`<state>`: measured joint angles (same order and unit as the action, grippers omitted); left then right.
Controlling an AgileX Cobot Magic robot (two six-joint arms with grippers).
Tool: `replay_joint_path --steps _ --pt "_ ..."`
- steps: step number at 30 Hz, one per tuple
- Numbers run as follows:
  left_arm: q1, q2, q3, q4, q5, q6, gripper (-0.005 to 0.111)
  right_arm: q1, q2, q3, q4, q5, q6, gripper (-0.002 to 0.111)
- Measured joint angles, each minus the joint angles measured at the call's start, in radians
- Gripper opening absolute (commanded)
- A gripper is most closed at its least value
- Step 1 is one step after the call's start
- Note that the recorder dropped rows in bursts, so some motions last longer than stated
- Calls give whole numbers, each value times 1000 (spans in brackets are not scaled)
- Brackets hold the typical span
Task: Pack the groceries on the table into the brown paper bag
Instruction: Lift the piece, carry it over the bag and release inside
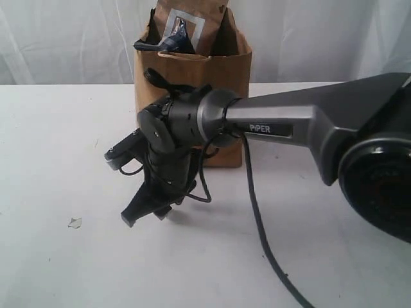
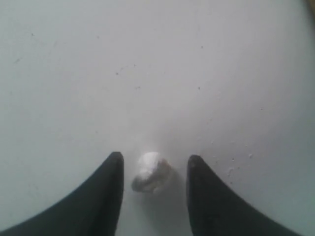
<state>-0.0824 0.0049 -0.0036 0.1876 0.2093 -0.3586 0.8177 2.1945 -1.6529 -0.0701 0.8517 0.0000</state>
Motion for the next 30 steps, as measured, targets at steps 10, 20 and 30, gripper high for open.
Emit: replay_joint_path --steps 10,20,30 --pt "0 0 0 0 0 0 0 0 -19 0 77 5 7 0" --pt "0 0 0 0 0 0 0 2 -244 0 671 337 -322 0" --pt "0 0 0 0 0 0 0 -31 -642 0 477 148 -420 0"
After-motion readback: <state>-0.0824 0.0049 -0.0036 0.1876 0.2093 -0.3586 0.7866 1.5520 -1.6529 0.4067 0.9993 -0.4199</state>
